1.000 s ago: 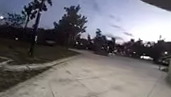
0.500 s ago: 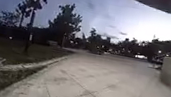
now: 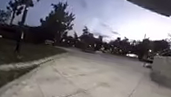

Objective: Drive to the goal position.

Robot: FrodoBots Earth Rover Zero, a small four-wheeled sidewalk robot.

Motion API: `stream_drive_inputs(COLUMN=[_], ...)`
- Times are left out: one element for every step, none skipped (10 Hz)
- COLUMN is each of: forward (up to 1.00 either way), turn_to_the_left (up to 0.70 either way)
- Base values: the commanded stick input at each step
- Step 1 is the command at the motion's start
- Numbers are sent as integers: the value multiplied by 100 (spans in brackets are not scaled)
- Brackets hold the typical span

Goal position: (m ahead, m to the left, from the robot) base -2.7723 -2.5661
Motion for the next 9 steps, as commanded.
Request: stream_drive_inputs(forward=[0,0,0,0,0,0,0,0,0], turn_to_the_left=[-70,-70,-70,-70,-70,-70,-70,-70,-70])
